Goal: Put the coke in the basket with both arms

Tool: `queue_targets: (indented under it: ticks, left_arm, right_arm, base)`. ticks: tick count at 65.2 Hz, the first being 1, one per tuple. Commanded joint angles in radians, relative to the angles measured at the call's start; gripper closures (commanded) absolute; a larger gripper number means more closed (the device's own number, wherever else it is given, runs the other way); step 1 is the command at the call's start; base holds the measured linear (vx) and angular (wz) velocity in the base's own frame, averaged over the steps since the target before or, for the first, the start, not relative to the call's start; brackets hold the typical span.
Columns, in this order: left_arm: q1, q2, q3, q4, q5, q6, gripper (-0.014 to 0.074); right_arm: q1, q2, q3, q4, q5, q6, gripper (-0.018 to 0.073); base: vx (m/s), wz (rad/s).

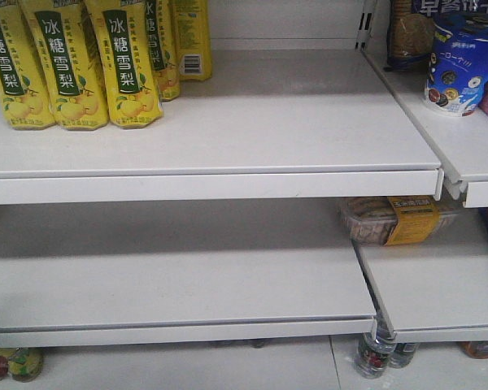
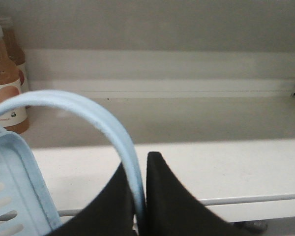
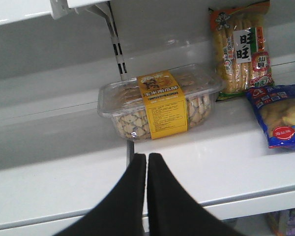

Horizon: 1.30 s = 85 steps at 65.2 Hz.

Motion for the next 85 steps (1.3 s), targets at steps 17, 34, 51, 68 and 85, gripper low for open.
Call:
queue_targets:
  ticks: [17, 34, 51, 68, 85]
  left_arm:
    - [0.000, -0.021, -0.004, 0.051, -0.158, 0.047, 0.0603]
    - [0.000, -0.021, -0.004, 0.051, -0.158, 0.047, 0.0603]
    - [0.000, -0.021, -0.004, 0.051, -0.158, 0.047, 0.0603]
    - [0.000, -0.021, -0.004, 0.051, -0.158, 0.047, 0.0603]
    - [0.000, -0.021, -0.004, 0.051, -0.158, 0.047, 0.0603]
  right_arm:
    - [-0.005, -0.019, 0.011, -0.007, -0.098, -0.009, 0.0564]
    - [-0.005, -0.019, 0.011, -0.006, -0.103, -0.009, 0.0564]
    - [-0.005, -0.019, 0.011, -0.006, -0.103, -0.009, 0.0564]
    - [-0.005, -0.019, 0.010, -0.009, -0.091, -0.009, 0.0564]
    - [-0.005, -0.019, 0.010, -0.009, -0.091, -0.009, 0.0564]
  base:
    - [0.00, 0.00]
    - [0.00, 0.00]
    - [0.00, 0.00]
    - [0.00, 0.00]
    - [0.00, 0.00]
